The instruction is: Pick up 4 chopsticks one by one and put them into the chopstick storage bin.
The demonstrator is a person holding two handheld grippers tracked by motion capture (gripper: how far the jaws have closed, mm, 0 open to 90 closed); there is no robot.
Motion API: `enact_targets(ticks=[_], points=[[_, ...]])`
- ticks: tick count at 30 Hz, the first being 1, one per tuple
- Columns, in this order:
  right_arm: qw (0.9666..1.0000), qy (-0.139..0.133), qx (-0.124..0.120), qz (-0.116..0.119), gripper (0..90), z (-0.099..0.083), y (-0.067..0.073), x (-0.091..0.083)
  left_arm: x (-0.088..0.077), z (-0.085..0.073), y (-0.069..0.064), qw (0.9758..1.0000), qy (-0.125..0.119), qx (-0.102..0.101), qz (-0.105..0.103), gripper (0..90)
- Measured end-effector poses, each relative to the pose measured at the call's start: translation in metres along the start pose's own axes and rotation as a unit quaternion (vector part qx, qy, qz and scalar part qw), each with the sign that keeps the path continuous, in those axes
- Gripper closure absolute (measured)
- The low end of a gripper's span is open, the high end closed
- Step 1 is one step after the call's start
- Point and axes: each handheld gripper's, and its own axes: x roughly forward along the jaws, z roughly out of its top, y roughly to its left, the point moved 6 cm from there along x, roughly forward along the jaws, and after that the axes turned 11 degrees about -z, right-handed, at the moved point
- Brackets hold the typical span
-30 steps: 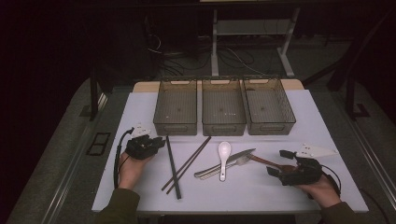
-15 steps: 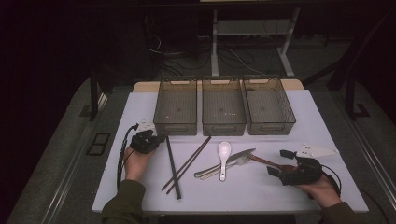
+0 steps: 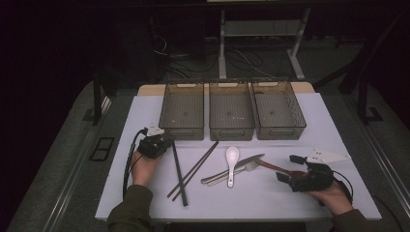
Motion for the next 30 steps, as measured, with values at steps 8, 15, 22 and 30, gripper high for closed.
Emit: enact_targets(ticks=[8,15,22,30], points=[[1.0,0.0,0.001,0.0,11.4,0.0,0.0,0.0,0.004,0.0,-0.001,1.0,0.006,0.003,0.0,88.7],[1.0,0.0,0.001,0.0,11.5,0.0,0.0,0.0,0.006,0.002,-0.004,0.9999,0.008,0.007,-0.003,88.7],[1.0,-0.001,0.001,0.0,11.5,0.0,0.0,0.0,0.014,0.005,-0.011,0.9998,0.011,0.012,-0.014,88.7],[1.0,-0.002,0.001,0.0,11.5,0.001,0.0,-0.001,0.016,0.006,-0.015,0.9995,0.013,0.015,-0.024,88.7]])
